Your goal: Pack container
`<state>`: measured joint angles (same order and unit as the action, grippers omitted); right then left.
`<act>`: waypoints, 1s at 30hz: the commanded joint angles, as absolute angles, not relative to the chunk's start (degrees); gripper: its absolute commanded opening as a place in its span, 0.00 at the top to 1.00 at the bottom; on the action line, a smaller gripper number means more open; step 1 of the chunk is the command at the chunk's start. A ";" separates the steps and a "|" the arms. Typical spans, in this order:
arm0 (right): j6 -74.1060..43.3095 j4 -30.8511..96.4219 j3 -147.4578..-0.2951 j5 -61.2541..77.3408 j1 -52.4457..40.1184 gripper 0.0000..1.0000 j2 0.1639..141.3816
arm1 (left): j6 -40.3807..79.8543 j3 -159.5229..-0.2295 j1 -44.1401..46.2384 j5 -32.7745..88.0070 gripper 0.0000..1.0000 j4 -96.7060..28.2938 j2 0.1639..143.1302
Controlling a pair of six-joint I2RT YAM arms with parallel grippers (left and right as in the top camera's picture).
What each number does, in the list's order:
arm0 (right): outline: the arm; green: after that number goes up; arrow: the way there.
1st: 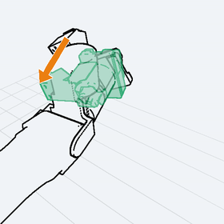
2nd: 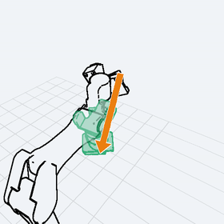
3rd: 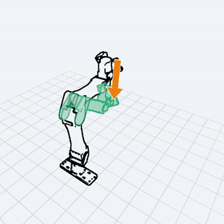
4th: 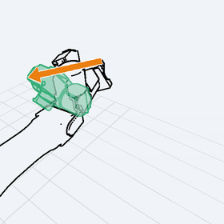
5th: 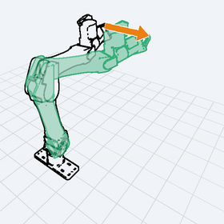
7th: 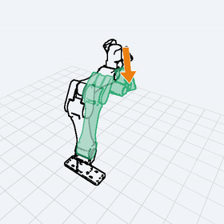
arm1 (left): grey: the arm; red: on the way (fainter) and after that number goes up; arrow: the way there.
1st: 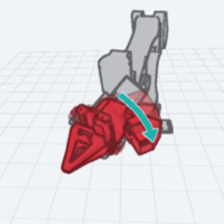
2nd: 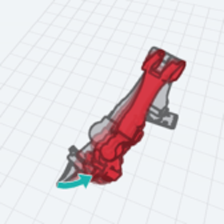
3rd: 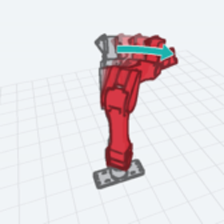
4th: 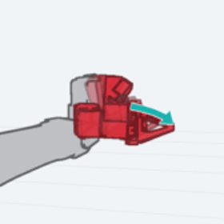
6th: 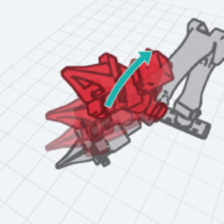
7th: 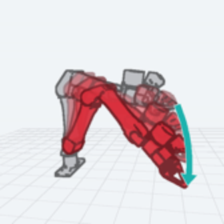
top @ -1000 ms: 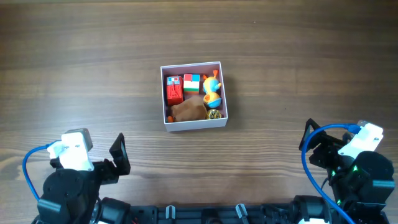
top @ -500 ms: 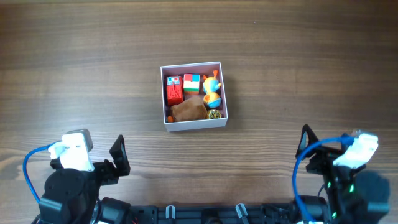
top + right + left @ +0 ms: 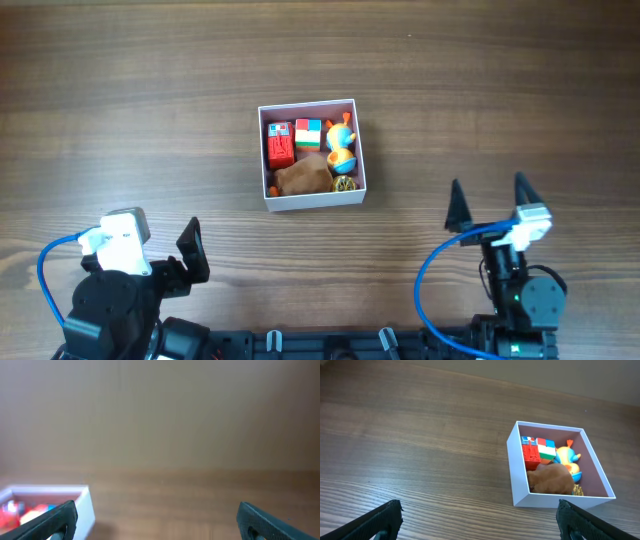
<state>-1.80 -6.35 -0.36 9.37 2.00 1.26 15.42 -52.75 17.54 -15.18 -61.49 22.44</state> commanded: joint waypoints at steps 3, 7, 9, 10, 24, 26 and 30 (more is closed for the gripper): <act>1.74 -0.64 -0.30 10.41 -0.01 0.00 0.19 | 16.08 -52.49 17.89 -15.73 0.00 -61.34 22.15; -0.36 -0.82 -0.30 10.55 -0.03 0.00 0.21 | 16.08 -52.49 17.89 -15.73 0.00 -61.34 22.15; -0.38 -0.82 -0.30 10.55 -0.03 0.00 0.32 | 16.08 -52.49 17.89 -15.73 0.00 -61.34 22.15; -0.38 -0.82 -0.30 10.55 -0.03 0.00 0.43 | 16.08 -52.49 17.89 -15.73 0.00 -61.34 22.15; -0.38 -0.82 -0.30 10.41 -0.03 0.00 0.43 | 16.08 -52.49 17.89 -15.73 0.00 -61.34 22.15; -0.36 -0.80 -0.30 10.41 -0.03 0.00 0.43 | 15.27 -52.49 17.52 -15.94 0.00 -62.17 22.15; -0.38 -0.82 -0.30 10.41 -0.03 0.00 0.43 | 15.31 -50.65 7.94 -8.29 0.00 -62.33 20.18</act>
